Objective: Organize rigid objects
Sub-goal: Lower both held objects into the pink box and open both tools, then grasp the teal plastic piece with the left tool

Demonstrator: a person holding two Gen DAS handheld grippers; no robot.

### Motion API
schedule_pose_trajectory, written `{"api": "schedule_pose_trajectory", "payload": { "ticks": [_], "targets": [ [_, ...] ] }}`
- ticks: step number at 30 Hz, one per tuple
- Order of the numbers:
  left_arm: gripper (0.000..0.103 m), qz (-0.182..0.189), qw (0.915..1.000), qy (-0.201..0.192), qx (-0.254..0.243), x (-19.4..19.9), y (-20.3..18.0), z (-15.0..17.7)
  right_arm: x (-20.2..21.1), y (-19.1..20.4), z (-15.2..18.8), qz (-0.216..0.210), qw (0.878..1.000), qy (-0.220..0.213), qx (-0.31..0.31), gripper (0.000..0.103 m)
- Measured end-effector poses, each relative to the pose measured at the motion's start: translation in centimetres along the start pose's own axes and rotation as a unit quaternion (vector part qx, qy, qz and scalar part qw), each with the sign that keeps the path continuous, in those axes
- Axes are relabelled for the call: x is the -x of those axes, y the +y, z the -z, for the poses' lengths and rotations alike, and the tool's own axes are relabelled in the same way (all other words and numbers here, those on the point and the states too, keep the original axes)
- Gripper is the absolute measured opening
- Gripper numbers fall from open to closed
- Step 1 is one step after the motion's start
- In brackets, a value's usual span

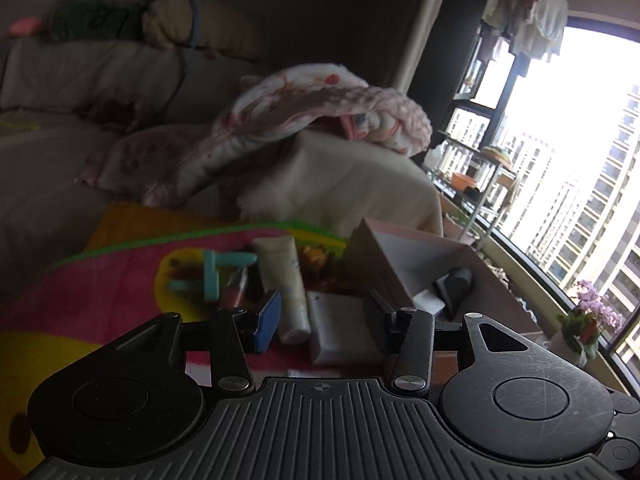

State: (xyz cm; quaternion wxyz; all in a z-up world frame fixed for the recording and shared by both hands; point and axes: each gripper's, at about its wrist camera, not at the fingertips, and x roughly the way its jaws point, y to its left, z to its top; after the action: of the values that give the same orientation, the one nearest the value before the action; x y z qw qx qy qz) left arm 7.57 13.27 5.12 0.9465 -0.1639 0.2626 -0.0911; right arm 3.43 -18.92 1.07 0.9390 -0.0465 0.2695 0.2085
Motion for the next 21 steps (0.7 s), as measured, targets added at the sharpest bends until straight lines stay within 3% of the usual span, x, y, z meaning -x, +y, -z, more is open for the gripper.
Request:
{"api": "schedule_pose_trajectory", "payload": {
  "ticks": [4,12,17,21],
  "targets": [
    [0.051,-0.004,0.9995,0.032,0.005,-1.1,0.9,1.6,-1.0,0.8,0.3,-0.001,1.0,0.014,0.007,0.093],
    [0.051,-0.028,0.9992,0.007,-0.029,-2.4,-0.7,1.1,-1.1,0.6,0.5,0.0,1.0,0.023,-0.003,0.093],
    [0.051,-0.058,0.9979,-0.004,-0.028,-3.7,-0.5,0.0,-1.2,0.6,0.6,0.003,1.0,0.025,-0.005,0.093],
    [0.051,-0.114,0.9928,-0.023,-0.032,-4.5,0.7,-1.0,-1.3,0.7,0.6,0.004,1.0,0.029,-0.003,0.093]
  ]
}}
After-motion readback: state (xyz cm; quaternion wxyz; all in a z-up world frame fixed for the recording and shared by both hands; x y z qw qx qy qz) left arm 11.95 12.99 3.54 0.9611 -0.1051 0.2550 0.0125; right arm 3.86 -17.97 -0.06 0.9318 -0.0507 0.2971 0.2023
